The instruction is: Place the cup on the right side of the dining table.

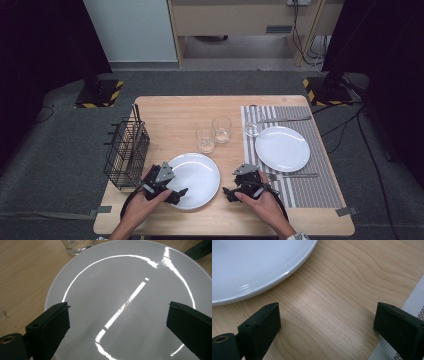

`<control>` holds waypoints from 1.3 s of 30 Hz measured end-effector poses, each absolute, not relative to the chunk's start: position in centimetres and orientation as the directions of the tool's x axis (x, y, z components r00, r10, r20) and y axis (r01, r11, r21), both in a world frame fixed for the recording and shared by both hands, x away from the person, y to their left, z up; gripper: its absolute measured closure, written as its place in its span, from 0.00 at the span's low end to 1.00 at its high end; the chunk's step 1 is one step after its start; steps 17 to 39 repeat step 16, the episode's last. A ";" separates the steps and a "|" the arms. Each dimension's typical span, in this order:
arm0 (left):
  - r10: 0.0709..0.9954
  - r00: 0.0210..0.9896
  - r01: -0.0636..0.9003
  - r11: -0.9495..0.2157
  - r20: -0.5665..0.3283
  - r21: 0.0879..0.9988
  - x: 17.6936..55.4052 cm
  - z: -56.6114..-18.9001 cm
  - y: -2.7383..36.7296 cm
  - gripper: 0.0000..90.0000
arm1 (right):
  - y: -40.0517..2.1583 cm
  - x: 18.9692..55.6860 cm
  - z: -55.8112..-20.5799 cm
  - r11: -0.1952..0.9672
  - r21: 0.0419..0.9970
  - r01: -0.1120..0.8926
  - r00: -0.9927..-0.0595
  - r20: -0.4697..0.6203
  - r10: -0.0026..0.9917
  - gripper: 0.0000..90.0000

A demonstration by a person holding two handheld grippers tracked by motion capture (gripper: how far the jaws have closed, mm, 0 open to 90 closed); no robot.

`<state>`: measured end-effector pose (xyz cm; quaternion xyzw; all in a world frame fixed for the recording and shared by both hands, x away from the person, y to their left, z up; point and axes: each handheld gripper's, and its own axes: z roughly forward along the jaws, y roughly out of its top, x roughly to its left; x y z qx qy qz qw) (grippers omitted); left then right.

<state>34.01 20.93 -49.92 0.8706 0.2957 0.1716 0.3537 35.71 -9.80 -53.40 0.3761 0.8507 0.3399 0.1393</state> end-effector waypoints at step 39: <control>0.628 0.773 0.389 -0.581 0.089 0.715 33.9 -50.1 20.7 0.04 | -9.8 35.1 -53.9 0.438 0.708 0.554 -0.630 0.013 0.776 0.02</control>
